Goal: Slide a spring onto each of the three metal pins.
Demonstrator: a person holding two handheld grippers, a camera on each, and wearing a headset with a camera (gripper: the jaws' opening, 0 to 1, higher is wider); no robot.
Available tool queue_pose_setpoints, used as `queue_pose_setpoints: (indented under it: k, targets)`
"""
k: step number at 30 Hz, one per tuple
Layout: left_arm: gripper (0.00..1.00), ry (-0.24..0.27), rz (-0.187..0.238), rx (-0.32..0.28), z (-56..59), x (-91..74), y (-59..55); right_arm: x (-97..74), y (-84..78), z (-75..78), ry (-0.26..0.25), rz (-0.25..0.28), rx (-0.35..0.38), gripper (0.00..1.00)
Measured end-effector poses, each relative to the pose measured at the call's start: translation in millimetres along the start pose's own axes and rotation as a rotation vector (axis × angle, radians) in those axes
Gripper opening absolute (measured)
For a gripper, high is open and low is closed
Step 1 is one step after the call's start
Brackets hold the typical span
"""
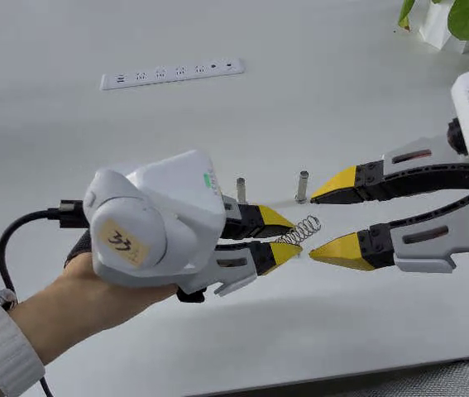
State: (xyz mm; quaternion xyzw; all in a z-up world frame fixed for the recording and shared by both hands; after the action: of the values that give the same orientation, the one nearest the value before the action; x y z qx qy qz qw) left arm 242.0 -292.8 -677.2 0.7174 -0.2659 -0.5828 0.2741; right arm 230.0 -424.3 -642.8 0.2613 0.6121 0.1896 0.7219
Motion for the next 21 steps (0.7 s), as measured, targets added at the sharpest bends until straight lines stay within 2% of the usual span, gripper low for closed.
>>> queue_pose_setpoints:
  k: [3,4,6,11,21]
  targets:
    - [0.06,-0.018,-0.012,0.013,1.8,2.1,1.1,3.9,0.5,-1.2,0.035,-0.040,-0.055,0.25]
    - [0.06,-0.019,-0.025,0.029,2.4,3.0,1.0,5.2,-0.6,-1.3,0.040,-0.071,-0.084,0.24]
    - [0.06,-0.028,-0.033,0.041,3.8,4.0,1.1,8.0,-1.8,-3.8,0.044,-0.098,-0.128,0.23]
    - [0.06,-0.044,-0.053,0.059,6.0,6.2,1.5,15.2,-5.9,-6.1,0.049,-0.155,-0.178,0.19]
    - [0.06,-0.066,-0.053,0.054,8.9,6.1,1.6,17.4,-2.6,-8.2,0.056,-0.150,-0.184,0.11]
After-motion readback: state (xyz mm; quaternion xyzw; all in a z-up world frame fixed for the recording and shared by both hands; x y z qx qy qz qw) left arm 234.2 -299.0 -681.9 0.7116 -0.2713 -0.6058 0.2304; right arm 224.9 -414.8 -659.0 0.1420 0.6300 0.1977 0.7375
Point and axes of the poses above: the centre of the closed fingertips' face, and the gripper's own axes: x roughly forward along the fingers, z roughly to its right, y roughly out of its top, the point moved 9 cm from there along -x, roughly backward along the fingers, and after that the axes turned 12 degrees about -z, right-handed, at the moved point
